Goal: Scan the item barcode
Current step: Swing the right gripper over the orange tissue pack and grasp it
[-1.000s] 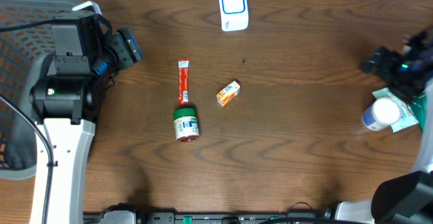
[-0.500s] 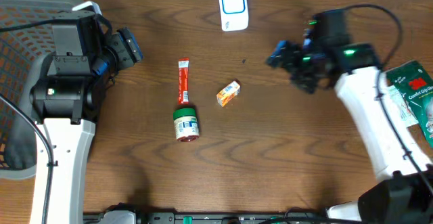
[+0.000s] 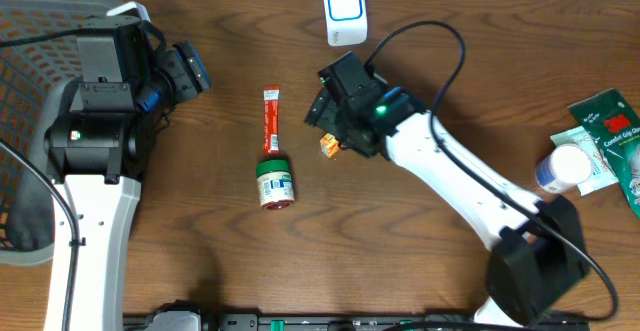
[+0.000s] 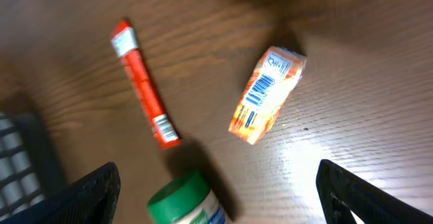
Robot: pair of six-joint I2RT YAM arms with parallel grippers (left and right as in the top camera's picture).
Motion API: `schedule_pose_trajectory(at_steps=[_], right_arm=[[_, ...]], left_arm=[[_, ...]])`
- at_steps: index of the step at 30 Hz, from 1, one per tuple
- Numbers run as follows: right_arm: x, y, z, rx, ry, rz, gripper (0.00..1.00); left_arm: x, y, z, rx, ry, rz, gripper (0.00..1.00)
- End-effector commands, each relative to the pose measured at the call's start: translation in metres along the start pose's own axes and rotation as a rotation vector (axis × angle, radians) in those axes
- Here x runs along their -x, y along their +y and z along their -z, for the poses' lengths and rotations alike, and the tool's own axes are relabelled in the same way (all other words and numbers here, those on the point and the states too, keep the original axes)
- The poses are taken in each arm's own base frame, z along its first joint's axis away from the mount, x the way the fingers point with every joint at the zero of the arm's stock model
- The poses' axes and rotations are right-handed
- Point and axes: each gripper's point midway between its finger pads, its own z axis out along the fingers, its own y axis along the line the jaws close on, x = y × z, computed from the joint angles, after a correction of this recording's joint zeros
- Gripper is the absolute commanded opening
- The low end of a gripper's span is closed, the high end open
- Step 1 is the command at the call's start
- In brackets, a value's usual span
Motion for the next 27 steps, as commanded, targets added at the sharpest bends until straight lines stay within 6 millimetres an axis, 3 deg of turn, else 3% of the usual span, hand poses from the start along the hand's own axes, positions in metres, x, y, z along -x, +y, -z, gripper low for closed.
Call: schedule_pose_trajectory(at_steps=[1, 10, 21, 27], right_arm=[[0.004, -0.009, -0.020, -0.047, -0.029, -0.074, 0.88], [0.006, -0.008, -0.042, -0.046, -0.038, -0.103, 0.86], [-0.003, -0.030, -0.079, -0.139, -0.015, -0.213, 0.82], [-0.001, -0.032, -0.081, -0.143, -0.019, -0.215, 0.75]], left_arm=[[0.002, 0.001, 0.001, 0.000, -0.004, -0.010, 0.82], [0.002, 0.001, 0.001, 0.000, -0.004, -0.010, 0.82], [0.002, 0.001, 0.001, 0.000, -0.004, -0.010, 0.82], [0.002, 0.001, 0.001, 0.000, -0.004, -0.010, 0.82]])
